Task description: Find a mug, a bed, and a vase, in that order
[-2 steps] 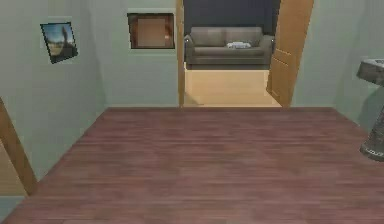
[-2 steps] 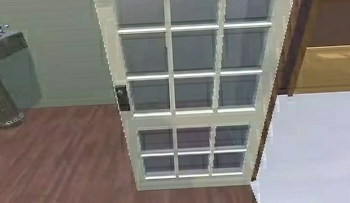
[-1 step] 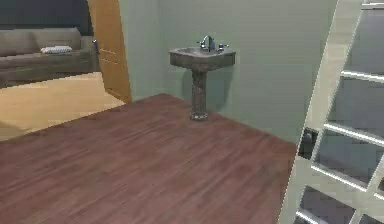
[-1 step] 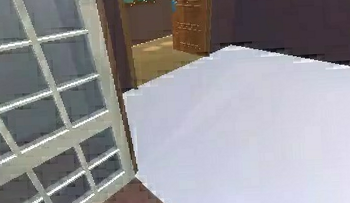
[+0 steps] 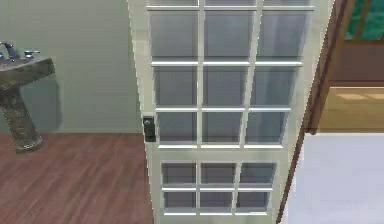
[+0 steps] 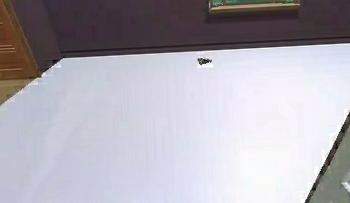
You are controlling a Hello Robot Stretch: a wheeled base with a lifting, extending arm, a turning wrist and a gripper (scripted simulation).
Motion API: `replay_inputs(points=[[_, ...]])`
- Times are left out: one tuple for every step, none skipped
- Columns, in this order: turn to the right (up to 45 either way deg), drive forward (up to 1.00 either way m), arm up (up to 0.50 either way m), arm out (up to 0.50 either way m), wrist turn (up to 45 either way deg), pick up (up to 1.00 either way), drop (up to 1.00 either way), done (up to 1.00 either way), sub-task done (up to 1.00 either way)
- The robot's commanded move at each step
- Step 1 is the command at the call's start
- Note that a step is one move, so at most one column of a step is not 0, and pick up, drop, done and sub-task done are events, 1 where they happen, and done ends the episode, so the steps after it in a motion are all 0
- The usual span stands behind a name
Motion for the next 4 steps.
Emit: replay_inputs(points=[[45.0, 0.0, 0.0, 0.0, 0.0, 0.0, 0.0, 0.0, 0.0], [6.0, 0.0, 0.0, 0.0, 0.0, 0.0, 0.0, 0.0, 0.0], [0.0, 1.0, 0.0, 0.0, 0.0, 0.0, 0.0, 0.0, 0.0], [27.0, 0.0, 0.0, 0.0, 0.0, 0.0, 0.0, 0.0, 0.0]])
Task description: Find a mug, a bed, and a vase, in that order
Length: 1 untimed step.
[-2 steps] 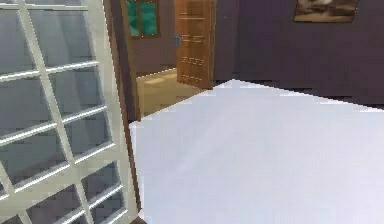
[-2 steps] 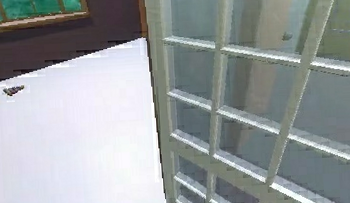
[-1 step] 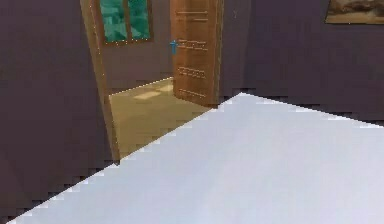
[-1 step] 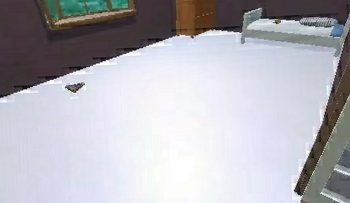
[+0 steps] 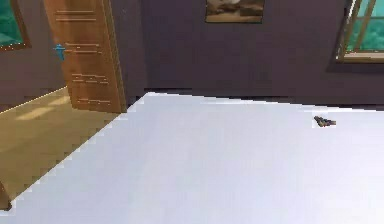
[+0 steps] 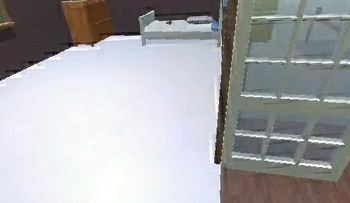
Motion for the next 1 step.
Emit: replay_inputs(points=[[0.0, 0.1, 0.0, 0.0, 0.0, 0.0, 0.0, 0.0, 0.0]])
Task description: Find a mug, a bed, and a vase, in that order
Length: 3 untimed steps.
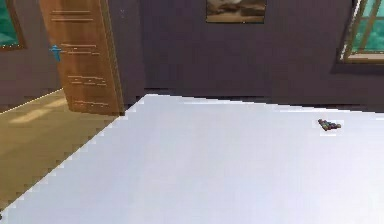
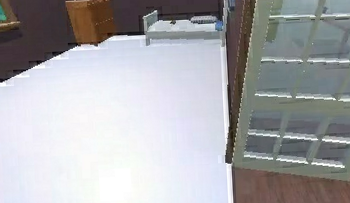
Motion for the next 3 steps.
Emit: replay_inputs(points=[[-30.0, 0.0, 0.0, 0.0, 0.0, 0.0, 0.0, 0.0, 0.0], [0.0, 0.35, 0.0, 0.0, 0.0, 0.0, 0.0, 0.0, 0.0], [-6.0, 0.0, 0.0, 0.0, 0.0, 0.0, 0.0, 0.0, 0.0]])
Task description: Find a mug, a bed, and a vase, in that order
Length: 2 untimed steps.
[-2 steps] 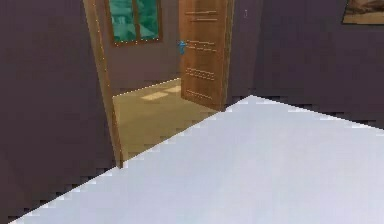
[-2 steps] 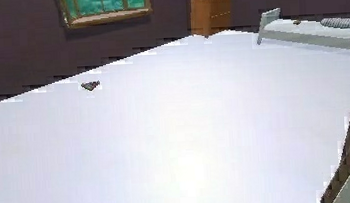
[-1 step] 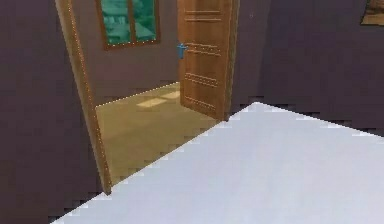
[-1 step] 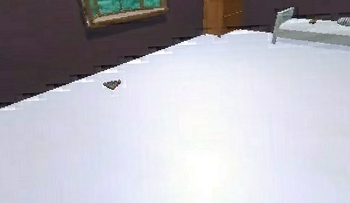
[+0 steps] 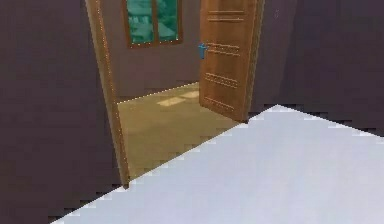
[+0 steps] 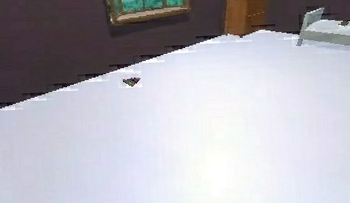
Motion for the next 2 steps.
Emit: replay_inputs(points=[[0.0, 1.0, 0.0, 0.0, 0.0, 0.0, 0.0, 0.0, 0.0], [-6.0, 0.0, 0.0, 0.0, 0.0, 0.0, 0.0, 0.0, 0.0]])
